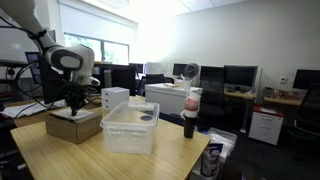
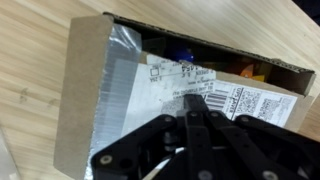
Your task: Close the lid of the cardboard box
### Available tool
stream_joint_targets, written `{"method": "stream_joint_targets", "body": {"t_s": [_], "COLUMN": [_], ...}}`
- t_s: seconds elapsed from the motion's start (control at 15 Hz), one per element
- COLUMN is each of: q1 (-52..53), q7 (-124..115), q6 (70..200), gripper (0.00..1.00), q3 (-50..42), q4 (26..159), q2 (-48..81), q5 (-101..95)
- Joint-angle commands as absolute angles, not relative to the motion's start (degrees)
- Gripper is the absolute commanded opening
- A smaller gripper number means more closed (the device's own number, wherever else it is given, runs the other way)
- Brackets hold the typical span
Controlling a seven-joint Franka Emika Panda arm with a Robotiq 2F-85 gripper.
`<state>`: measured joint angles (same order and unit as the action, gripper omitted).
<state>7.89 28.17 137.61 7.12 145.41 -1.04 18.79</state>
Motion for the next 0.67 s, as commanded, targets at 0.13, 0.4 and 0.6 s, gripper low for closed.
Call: {"method": "stream_joint_targets", "body": {"t_s": [0.13,0.4,0.6], "q1": [8.7,9.3,9.2], "q7": [29.4,28.8,25.9], "q6": [144.2,147.9,149.8], "gripper": [0.03,0.03,0.03], "q3": [7.6,7.6,7.6], "q4": [149.4,150.9,151.9], "q2": [-2.6,-2.8,-2.8], "q5": [25.9,32.4,34.2]}}
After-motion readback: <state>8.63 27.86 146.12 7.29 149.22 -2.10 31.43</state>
